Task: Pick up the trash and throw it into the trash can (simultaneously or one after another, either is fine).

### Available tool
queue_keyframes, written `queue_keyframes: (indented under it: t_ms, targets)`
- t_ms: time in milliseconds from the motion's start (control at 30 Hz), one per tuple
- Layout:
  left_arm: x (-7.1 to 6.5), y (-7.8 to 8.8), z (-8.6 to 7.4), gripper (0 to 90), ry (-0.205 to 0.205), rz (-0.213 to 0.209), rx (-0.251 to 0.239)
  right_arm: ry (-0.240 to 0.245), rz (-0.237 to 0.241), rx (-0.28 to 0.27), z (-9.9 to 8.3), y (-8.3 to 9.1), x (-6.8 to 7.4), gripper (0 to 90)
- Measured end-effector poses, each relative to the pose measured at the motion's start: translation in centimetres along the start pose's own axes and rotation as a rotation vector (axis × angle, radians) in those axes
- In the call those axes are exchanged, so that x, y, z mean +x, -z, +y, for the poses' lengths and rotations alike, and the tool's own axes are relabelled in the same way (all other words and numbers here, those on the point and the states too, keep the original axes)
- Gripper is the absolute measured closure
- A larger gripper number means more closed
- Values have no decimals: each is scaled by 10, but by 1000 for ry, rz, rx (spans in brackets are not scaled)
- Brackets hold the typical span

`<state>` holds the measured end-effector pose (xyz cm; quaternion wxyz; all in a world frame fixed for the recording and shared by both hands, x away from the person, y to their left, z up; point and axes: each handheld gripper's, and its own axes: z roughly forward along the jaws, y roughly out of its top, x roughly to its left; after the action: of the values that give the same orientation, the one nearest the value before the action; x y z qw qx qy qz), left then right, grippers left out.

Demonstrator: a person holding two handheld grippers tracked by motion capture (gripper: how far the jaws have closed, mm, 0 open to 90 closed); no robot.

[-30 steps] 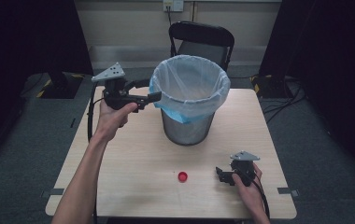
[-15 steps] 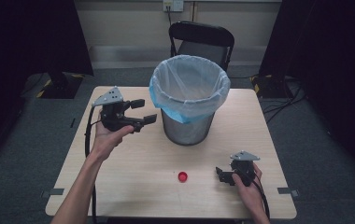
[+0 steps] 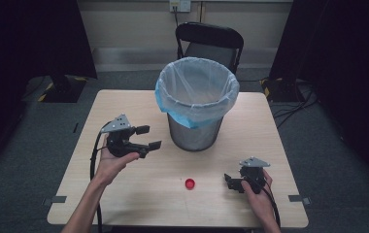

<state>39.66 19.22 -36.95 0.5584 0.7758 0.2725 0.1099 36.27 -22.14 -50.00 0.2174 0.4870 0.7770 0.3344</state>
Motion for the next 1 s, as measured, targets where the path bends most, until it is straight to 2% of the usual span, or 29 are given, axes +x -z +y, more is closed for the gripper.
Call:
queue_keyframes:
  t_ms: [200,267,500,567,800,900,1000]
  targets:
    - [-5,-10,-17,218,4,-6,35,0,0,0,0,0,0,109]
    - [-7,-13,-22,223,18,-16,36,0,0,0,0,0,0,109]
    - [-18,-28,-40,226,24,-42,75,0,0,0,0,0,0,109]
    - [-22,-35,-46,226,18,-43,97,0,0,0,0,0,0,109]
    - [-40,-61,-60,226,-2,-89,173,0,0,0,0,0,0,109]
    - [-47,-72,-62,259,-19,-105,202,0,0,0,0,0,0,109]
    - [-50,-82,-66,266,-12,-118,215,0,0,0,0,0,0,109]
